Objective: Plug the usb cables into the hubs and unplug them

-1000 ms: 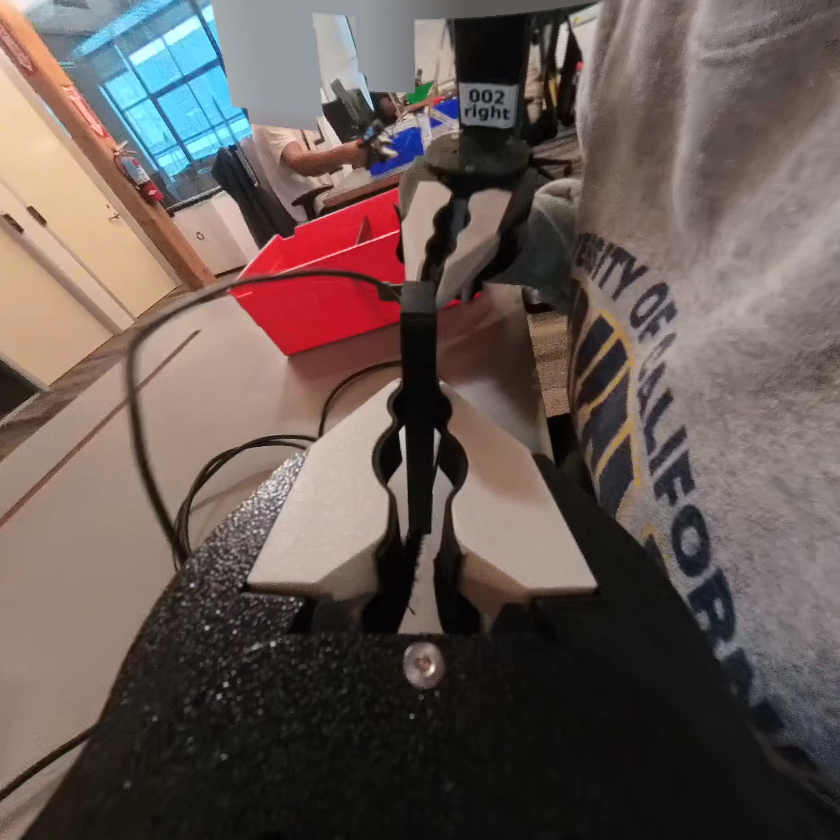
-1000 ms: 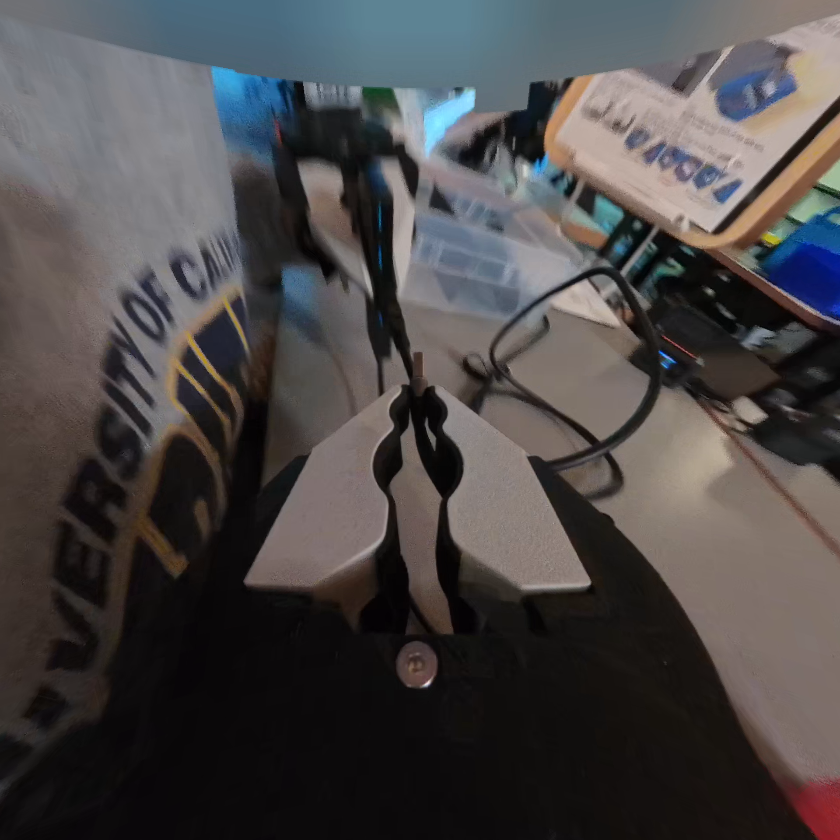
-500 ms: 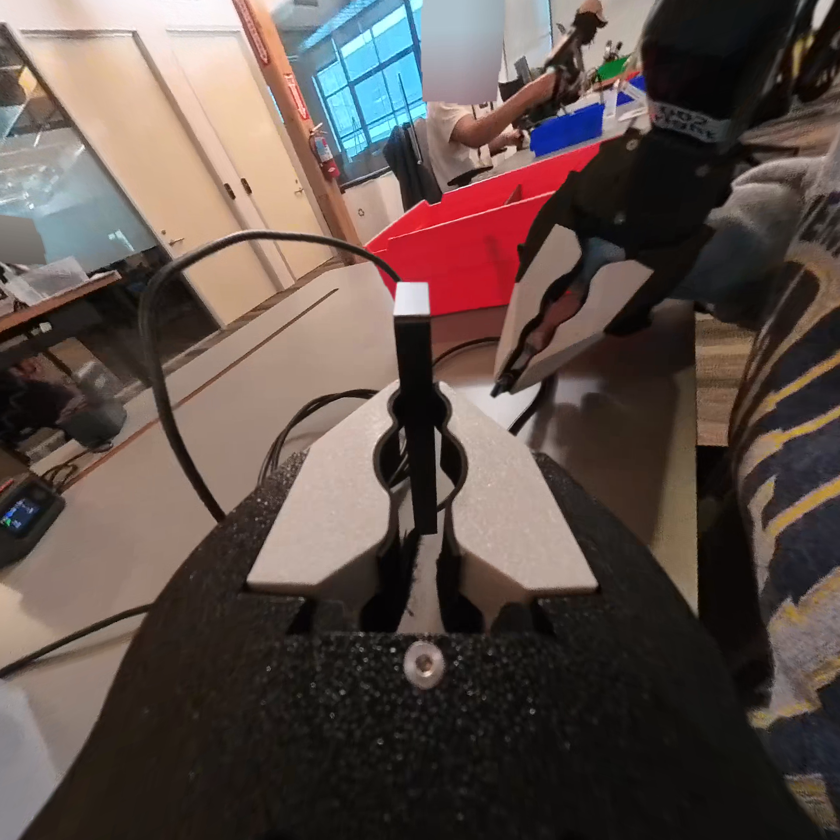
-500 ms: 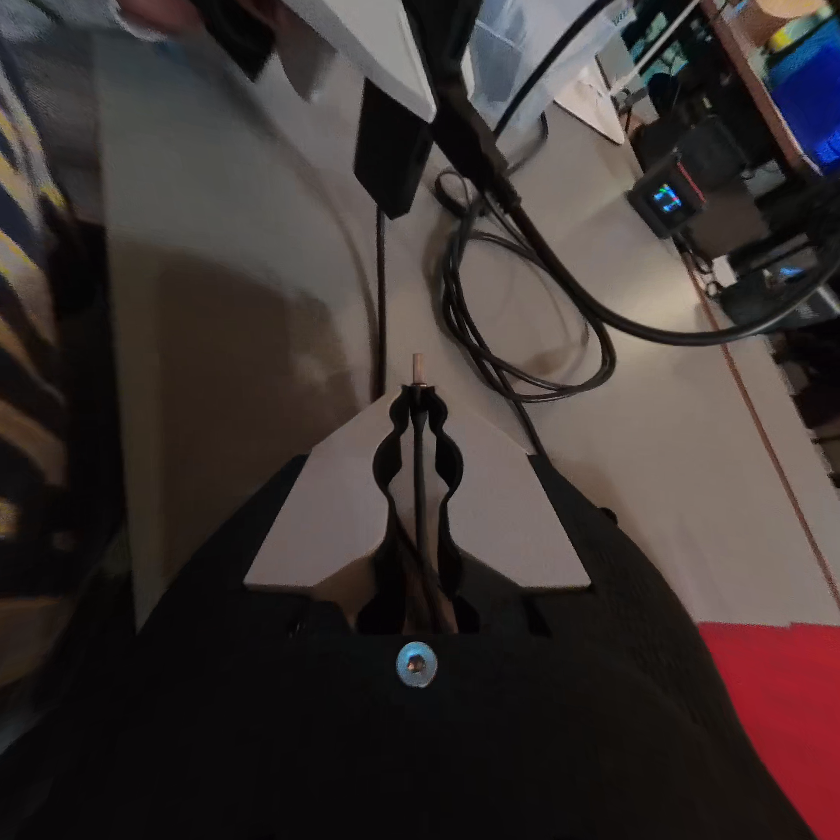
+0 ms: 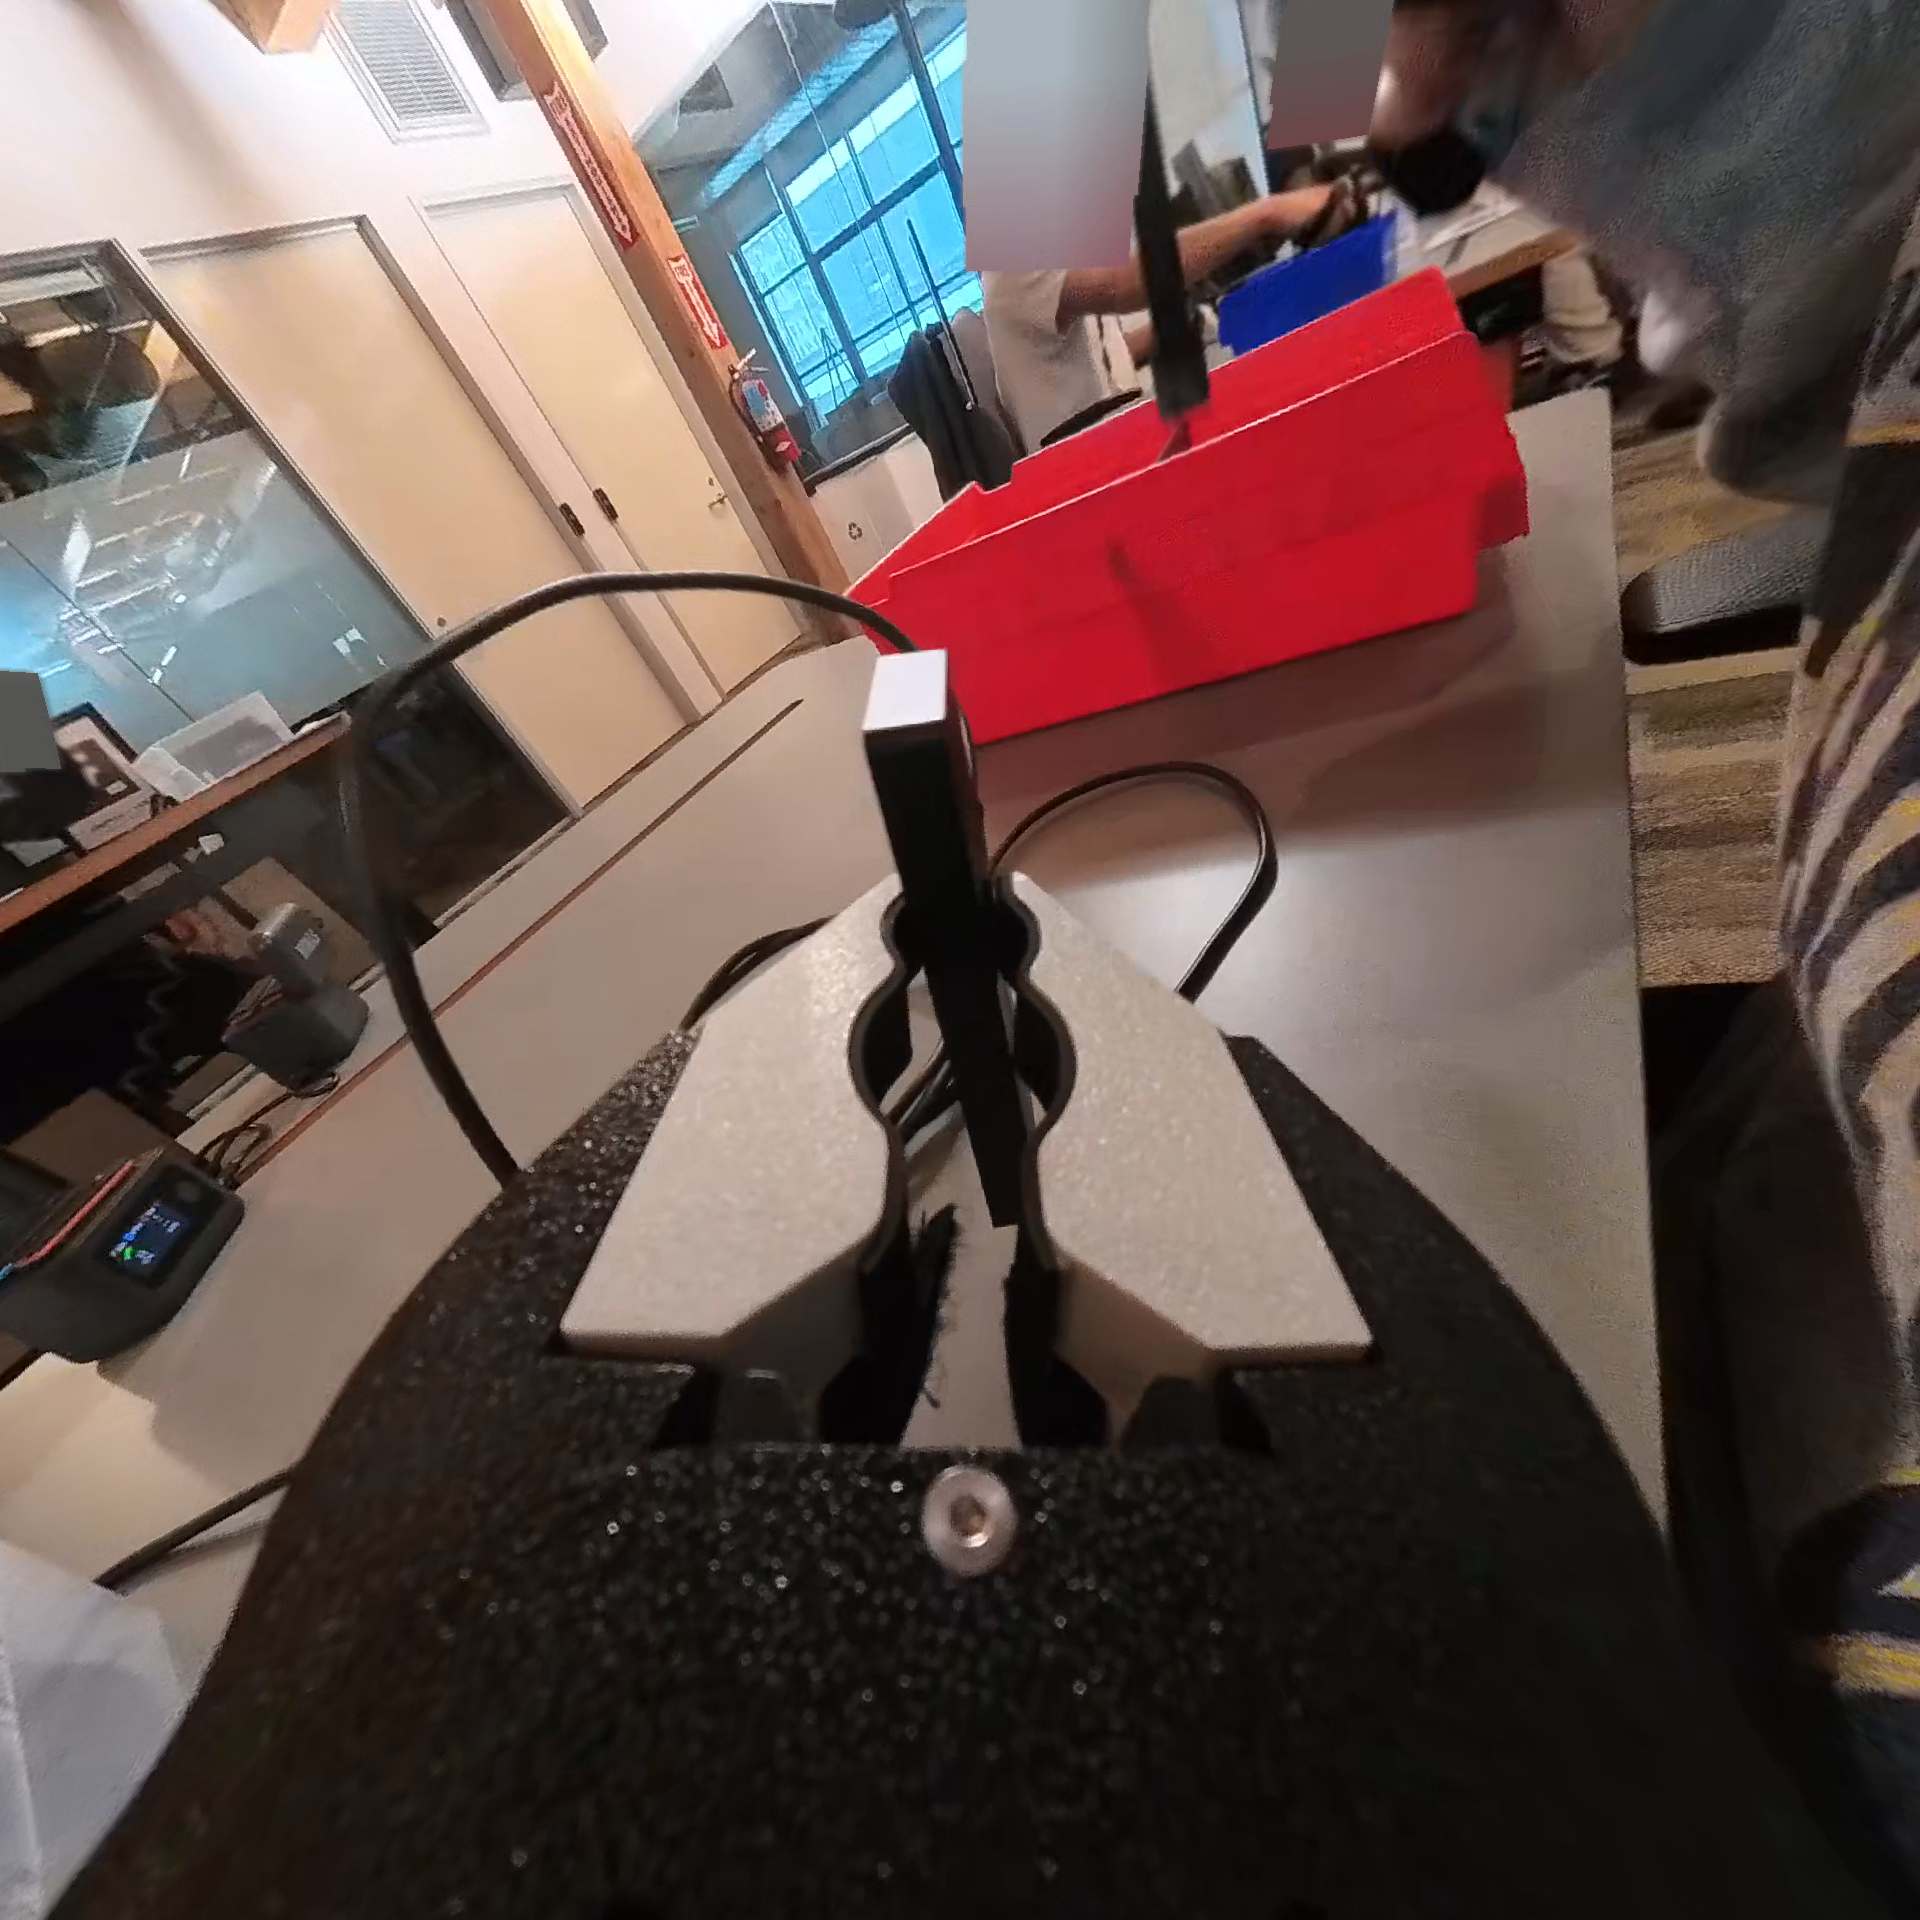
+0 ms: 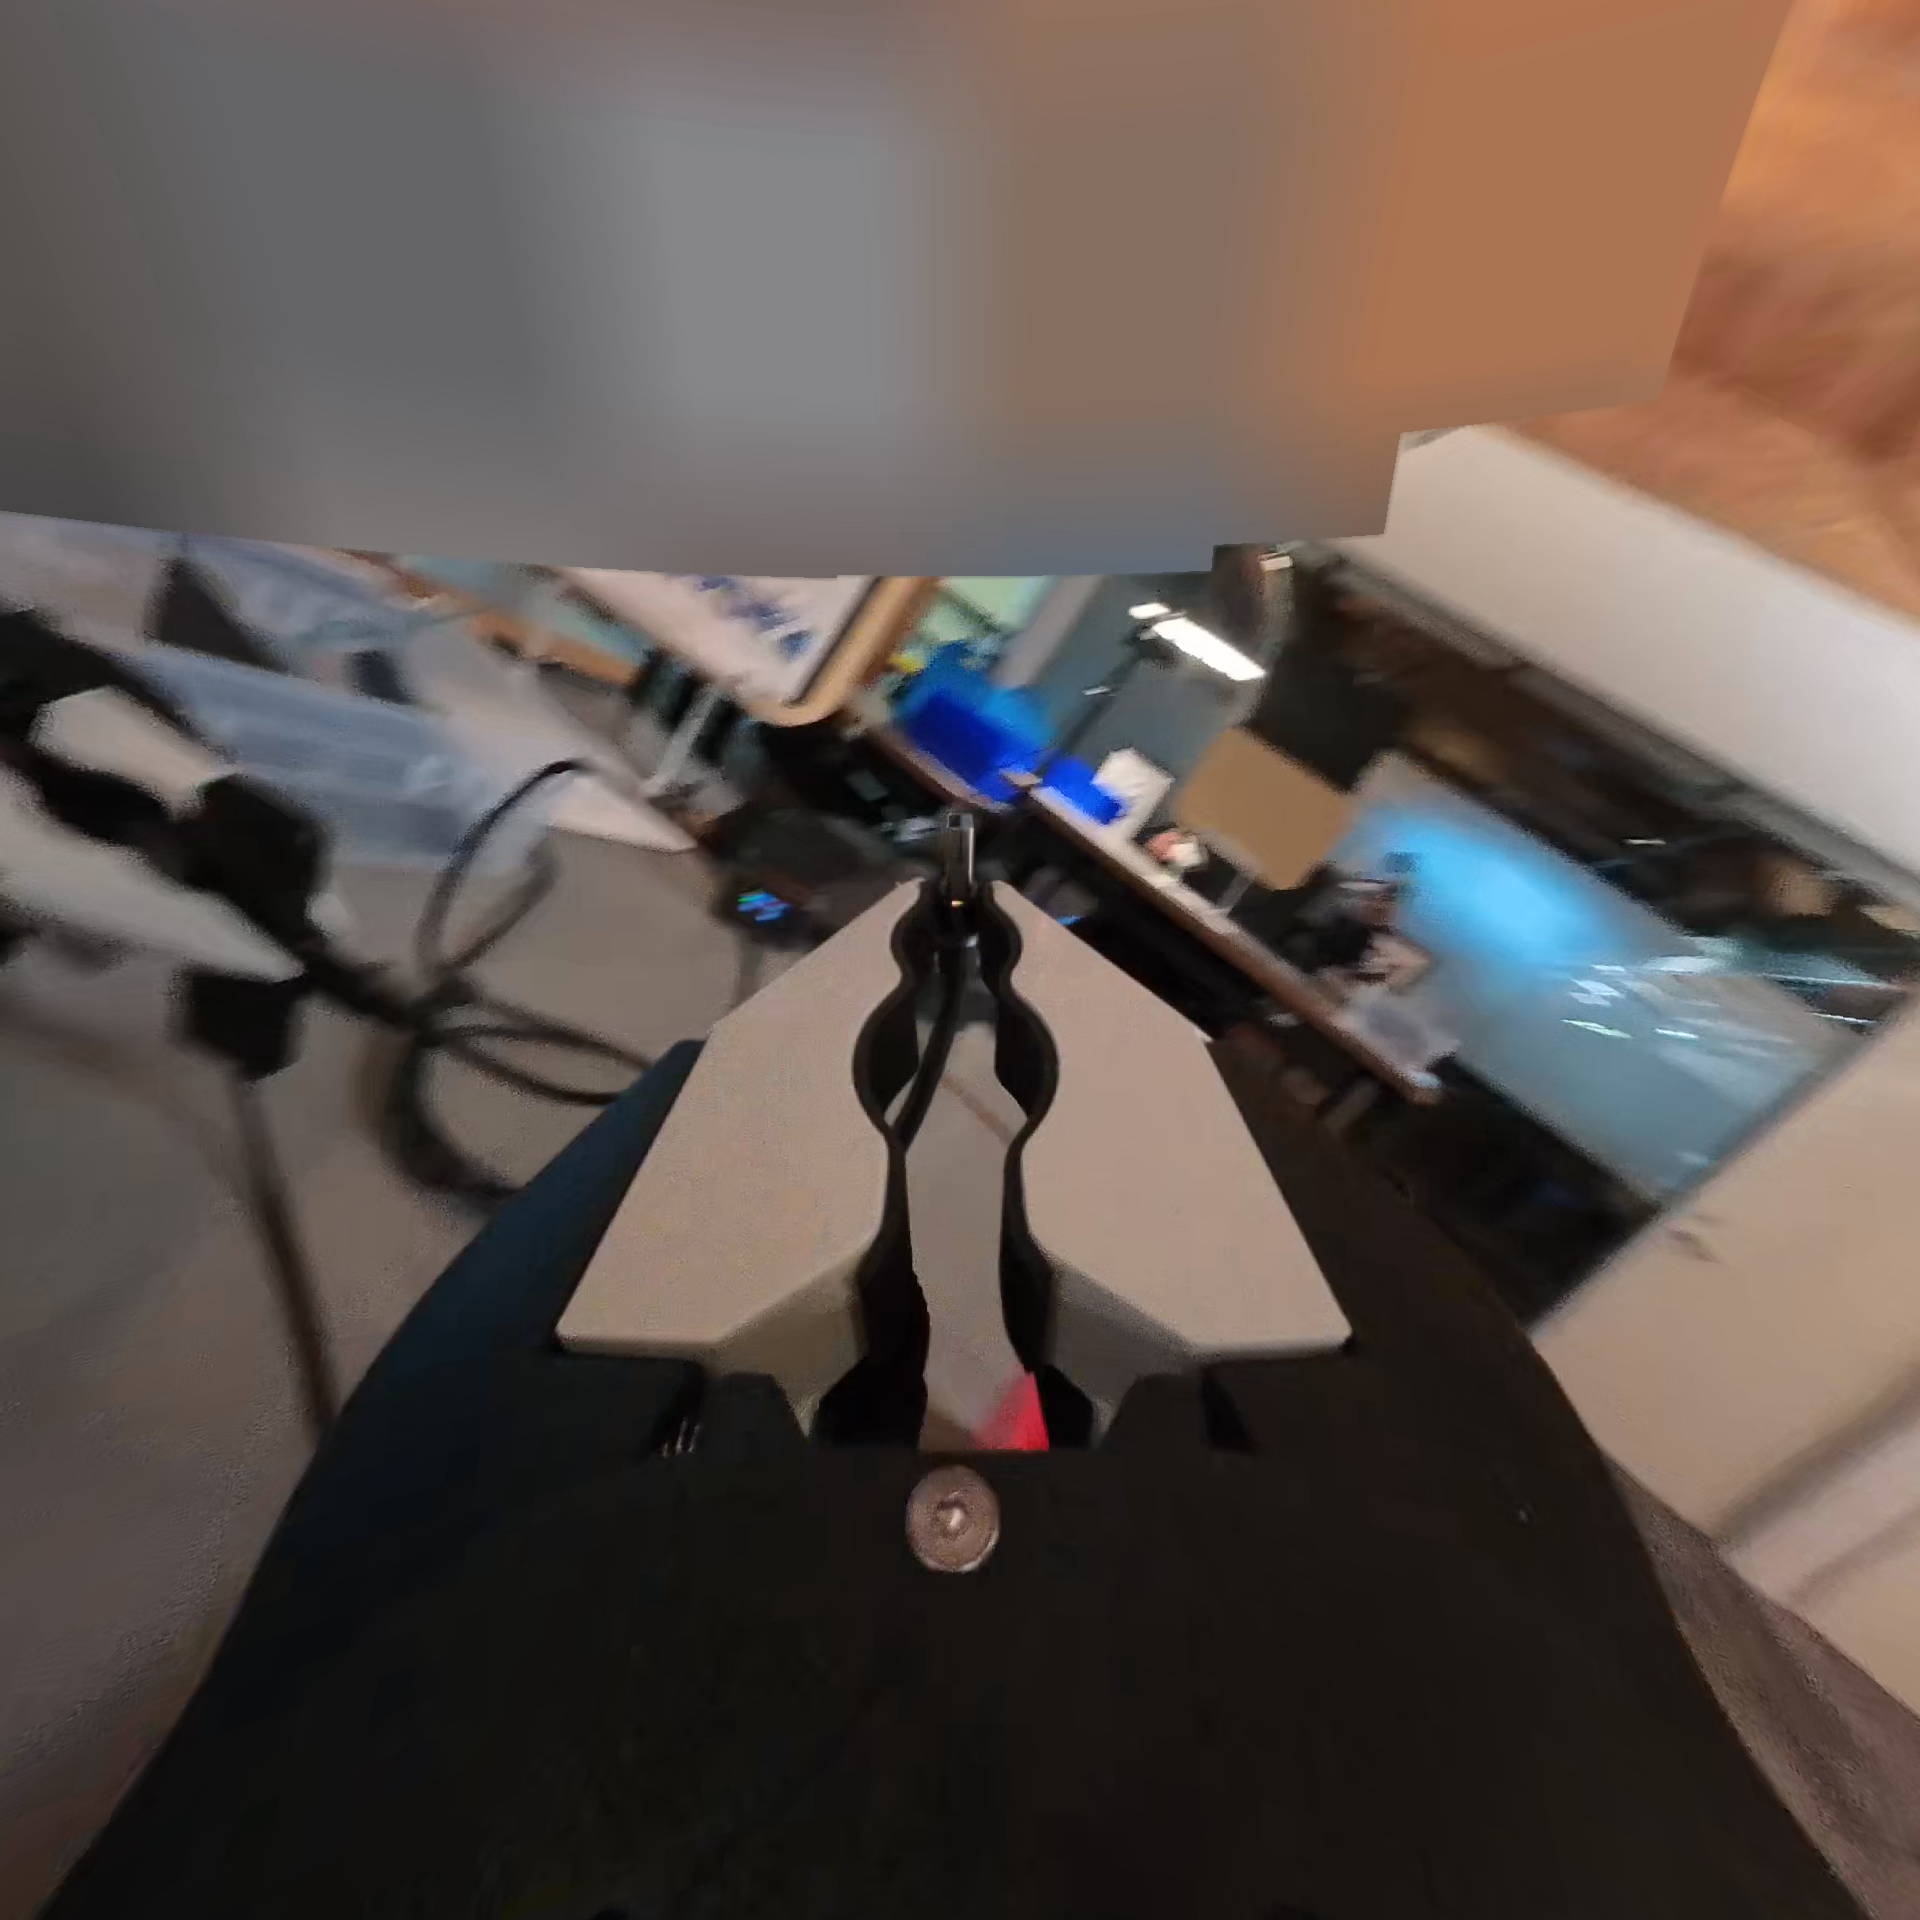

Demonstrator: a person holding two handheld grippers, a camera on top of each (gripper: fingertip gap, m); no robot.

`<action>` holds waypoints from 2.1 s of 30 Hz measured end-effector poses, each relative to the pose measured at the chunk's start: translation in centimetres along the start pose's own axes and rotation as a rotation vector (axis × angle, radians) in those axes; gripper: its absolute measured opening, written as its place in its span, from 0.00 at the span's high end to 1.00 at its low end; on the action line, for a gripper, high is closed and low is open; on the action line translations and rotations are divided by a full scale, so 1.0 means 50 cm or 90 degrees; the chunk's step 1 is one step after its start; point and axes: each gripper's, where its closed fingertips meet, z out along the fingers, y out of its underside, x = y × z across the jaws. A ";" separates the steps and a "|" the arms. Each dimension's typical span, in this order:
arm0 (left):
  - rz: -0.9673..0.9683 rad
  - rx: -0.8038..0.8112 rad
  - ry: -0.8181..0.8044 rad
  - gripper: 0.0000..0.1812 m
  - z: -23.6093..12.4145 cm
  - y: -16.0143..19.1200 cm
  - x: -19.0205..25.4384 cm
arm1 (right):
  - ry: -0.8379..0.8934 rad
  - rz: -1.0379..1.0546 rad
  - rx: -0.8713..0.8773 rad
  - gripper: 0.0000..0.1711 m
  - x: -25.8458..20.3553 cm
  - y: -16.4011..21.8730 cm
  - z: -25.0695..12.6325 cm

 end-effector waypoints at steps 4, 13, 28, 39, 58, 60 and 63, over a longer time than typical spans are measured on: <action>-0.019 -0.002 0.006 0.94 0.002 0.006 -0.003 | 0.145 -0.065 -0.140 0.97 0.143 0.046 -0.071; -0.016 -0.005 0.019 0.94 0.006 0.011 0.002 | -0.003 0.012 -0.596 0.96 0.118 0.346 -0.146; -0.026 0.006 0.044 0.95 0.010 0.012 0.008 | -0.460 0.139 -0.146 0.88 -0.247 0.094 -0.006; -0.028 0.034 0.081 0.95 0.007 0.000 0.025 | -0.505 0.273 -0.172 0.80 -0.400 0.179 0.068; 0.231 -0.043 0.147 0.95 0.021 0.031 0.125 | -0.442 -0.196 -0.089 0.95 -0.444 0.198 0.052; 0.241 -0.046 0.132 0.94 0.021 0.031 0.121 | -0.437 -0.198 -0.085 0.95 -0.443 0.197 0.052; 0.276 -0.093 0.102 0.89 0.023 0.054 0.105 | -0.432 -0.202 -0.085 0.95 -0.440 0.202 0.051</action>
